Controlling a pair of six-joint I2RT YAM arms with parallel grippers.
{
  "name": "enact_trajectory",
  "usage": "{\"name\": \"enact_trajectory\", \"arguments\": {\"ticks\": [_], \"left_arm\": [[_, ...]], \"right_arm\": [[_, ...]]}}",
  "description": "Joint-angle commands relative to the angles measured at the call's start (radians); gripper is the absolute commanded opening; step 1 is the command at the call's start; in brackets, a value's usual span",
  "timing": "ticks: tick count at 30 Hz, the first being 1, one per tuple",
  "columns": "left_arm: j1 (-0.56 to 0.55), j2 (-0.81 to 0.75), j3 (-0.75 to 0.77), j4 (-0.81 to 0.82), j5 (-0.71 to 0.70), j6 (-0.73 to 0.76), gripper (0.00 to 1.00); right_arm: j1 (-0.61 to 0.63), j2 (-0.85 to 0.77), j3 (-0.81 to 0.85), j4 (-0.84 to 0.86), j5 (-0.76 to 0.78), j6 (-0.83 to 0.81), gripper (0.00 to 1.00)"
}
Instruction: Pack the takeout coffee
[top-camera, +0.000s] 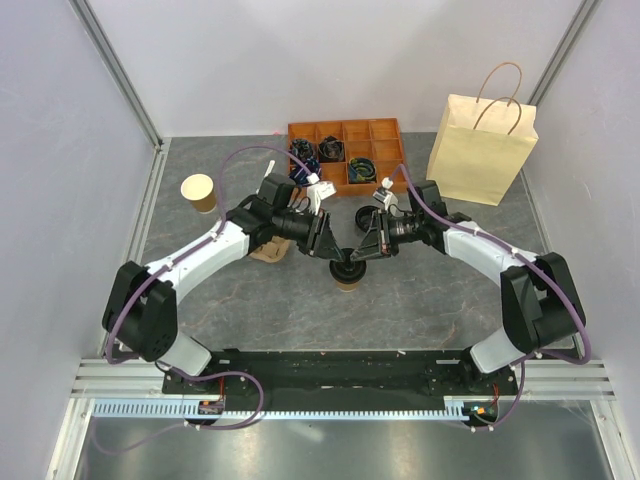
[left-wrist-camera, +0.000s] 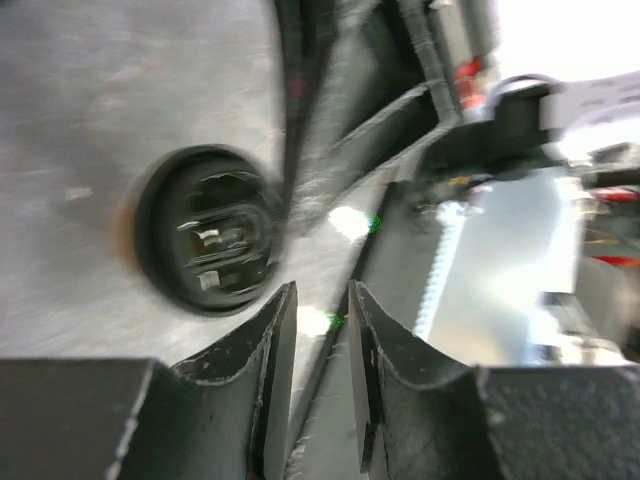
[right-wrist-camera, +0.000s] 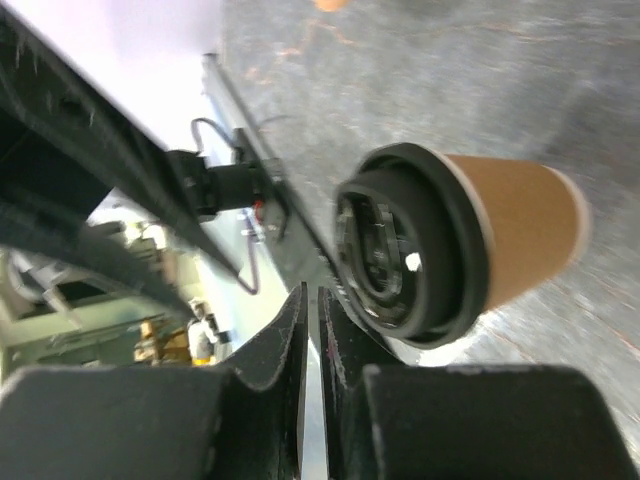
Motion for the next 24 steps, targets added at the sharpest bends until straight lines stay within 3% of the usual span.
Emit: {"name": "enact_trajectory", "arguments": {"ticks": [1, 10, 24], "left_arm": [[-0.009, 0.035, -0.044, 0.224, 0.164, -0.231, 0.34], [-0.011, 0.141, -0.011, 0.115, 0.034, -0.211, 0.31], [-0.012, 0.201, -0.006, 0.072, -0.009, -0.207, 0.28]], "right_arm": [[-0.013, -0.036, 0.087, -0.2, 0.129, -0.144, 0.15], [0.007, -0.106, 0.19, -0.375, 0.415, -0.302, 0.25], [0.127, -0.062, 0.316, -0.481, 0.579, -0.387, 0.31]]}}
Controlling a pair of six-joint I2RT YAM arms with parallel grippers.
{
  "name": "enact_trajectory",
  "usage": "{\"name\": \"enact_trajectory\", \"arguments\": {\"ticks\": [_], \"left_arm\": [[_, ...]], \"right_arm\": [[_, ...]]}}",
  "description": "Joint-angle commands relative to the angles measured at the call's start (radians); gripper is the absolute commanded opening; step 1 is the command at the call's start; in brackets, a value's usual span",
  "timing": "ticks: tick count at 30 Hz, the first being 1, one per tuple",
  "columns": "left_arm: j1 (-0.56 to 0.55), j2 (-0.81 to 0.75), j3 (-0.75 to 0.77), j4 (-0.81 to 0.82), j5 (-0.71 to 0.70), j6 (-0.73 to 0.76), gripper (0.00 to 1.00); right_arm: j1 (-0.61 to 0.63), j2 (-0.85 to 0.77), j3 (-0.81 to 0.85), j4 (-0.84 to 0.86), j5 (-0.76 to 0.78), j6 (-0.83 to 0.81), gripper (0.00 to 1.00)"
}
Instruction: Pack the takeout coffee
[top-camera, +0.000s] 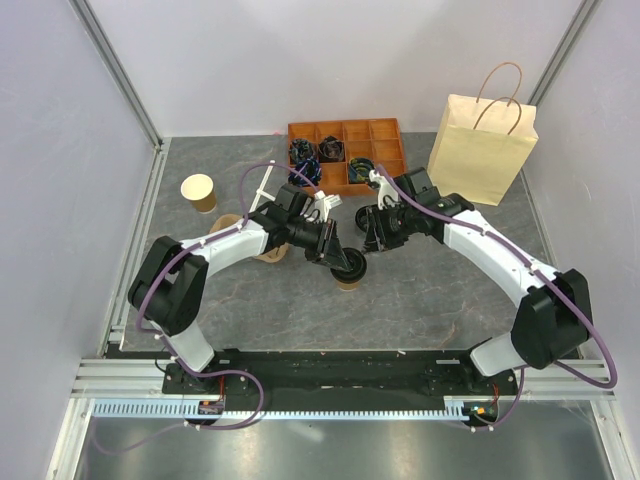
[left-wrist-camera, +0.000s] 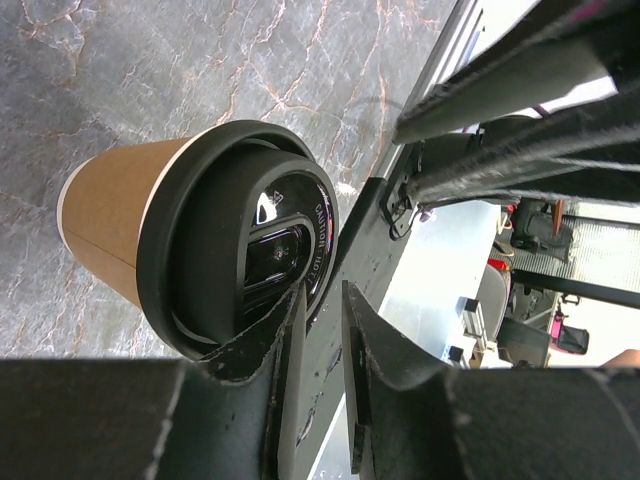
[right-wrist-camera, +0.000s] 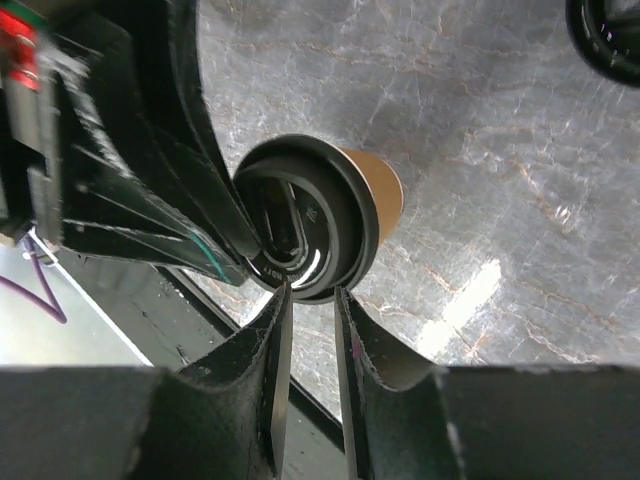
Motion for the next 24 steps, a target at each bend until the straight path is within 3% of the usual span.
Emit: {"name": "enact_trajectory", "arguments": {"ticks": [1, 8, 17, 24], "left_arm": [[0.0, 0.01, 0.023, -0.028, -0.046, -0.003, 0.28], [-0.002, 0.024, 0.023, -0.034, -0.054, 0.008, 0.28], [-0.002, 0.03, 0.023, -0.076, -0.093, 0.031, 0.23], [0.0, 0.032, 0.034, -0.089, -0.109, 0.042, 0.21]], "right_arm": [[0.02, 0.026, 0.094, -0.028, 0.052, -0.04, 0.31], [0.031, 0.131, 0.039, 0.024, 0.011, -0.034, 0.29], [0.033, 0.179, 0.008, 0.027, -0.014, -0.021, 0.17], [0.031, 0.096, 0.125, 0.001, -0.097, 0.015, 0.26]]}}
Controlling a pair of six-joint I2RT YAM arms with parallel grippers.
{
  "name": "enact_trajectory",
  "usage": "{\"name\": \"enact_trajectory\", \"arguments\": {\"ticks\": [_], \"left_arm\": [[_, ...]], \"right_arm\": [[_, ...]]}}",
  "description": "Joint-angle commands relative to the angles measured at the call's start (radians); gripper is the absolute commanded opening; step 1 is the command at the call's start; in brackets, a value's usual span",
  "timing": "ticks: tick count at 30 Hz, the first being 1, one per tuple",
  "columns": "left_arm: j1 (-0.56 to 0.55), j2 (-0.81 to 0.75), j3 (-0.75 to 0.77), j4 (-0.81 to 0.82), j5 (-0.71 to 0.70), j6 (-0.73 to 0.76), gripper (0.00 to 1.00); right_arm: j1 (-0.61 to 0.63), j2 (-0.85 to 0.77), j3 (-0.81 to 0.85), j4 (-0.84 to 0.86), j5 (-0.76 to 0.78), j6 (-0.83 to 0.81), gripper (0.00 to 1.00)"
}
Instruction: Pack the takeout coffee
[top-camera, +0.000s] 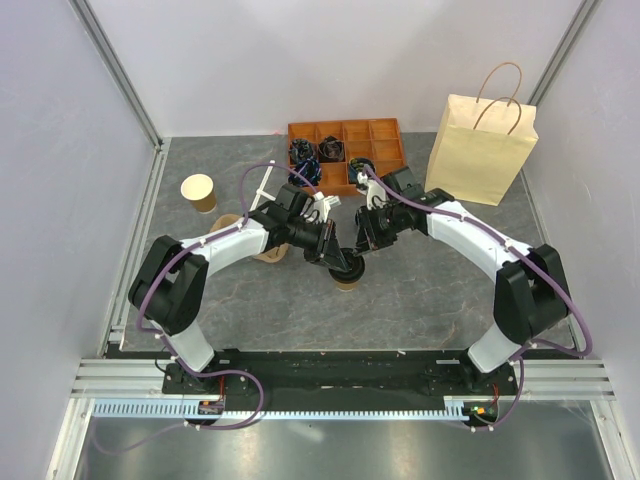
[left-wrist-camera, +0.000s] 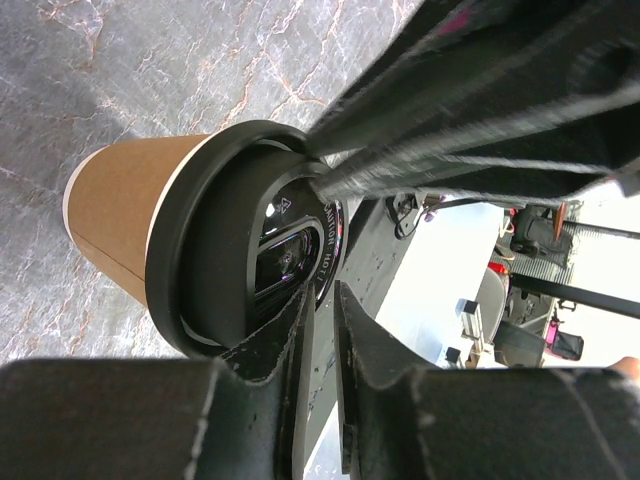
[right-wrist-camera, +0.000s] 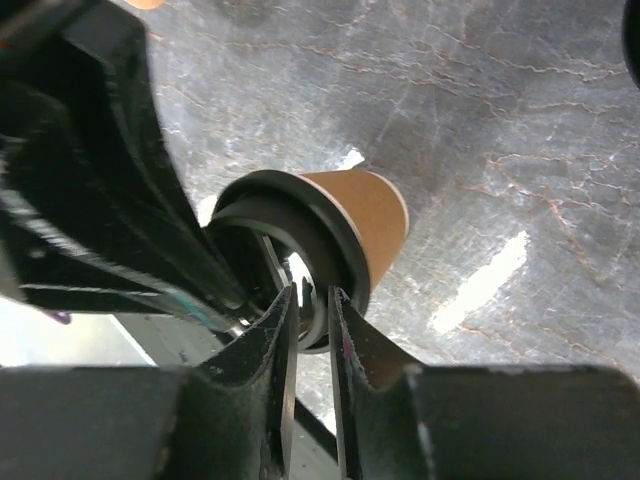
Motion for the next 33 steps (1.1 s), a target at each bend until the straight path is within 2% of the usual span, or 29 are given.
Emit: {"name": "enact_trajectory", "arguments": {"ticks": [1, 6, 12, 16, 17, 21, 26, 33], "left_arm": [[0.0, 0.028, 0.024, -0.046, -0.084, 0.042, 0.21], [0.0, 0.034, 0.034, -0.052, -0.085, 0.044, 0.2], [0.0, 0.042, 0.034, -0.057, -0.088, 0.048, 0.2], [0.001, 0.05, 0.036, -0.061, -0.094, 0.053, 0.2], [0.001, 0.051, 0.036, -0.063, -0.097, 0.053, 0.2], [0.004, 0.054, 0.03, -0.064, -0.099, 0.054, 0.19], [0.006, 0.059, 0.036, -0.069, -0.096, 0.057, 0.18], [0.007, 0.054, 0.039, -0.071, -0.087, 0.062, 0.18]], "right_arm": [[0.009, -0.083, 0.077, -0.038, -0.055, 0.027, 0.27], [0.009, -0.131, 0.008, -0.043, -0.038, 0.032, 0.32], [0.01, -0.071, -0.085, -0.017, -0.038, 0.03, 0.31], [0.01, -0.002, -0.159, 0.028, -0.042, 0.019, 0.28], [0.009, 0.007, -0.165, 0.033, -0.042, 0.019, 0.24], [0.004, -0.009, -0.123, 0.025, -0.084, 0.035, 0.22], [-0.003, -0.065, -0.064, 0.025, -0.173, 0.051, 0.32], [-0.028, -0.083, 0.034, 0.026, -0.102, 0.035, 0.33]]}}
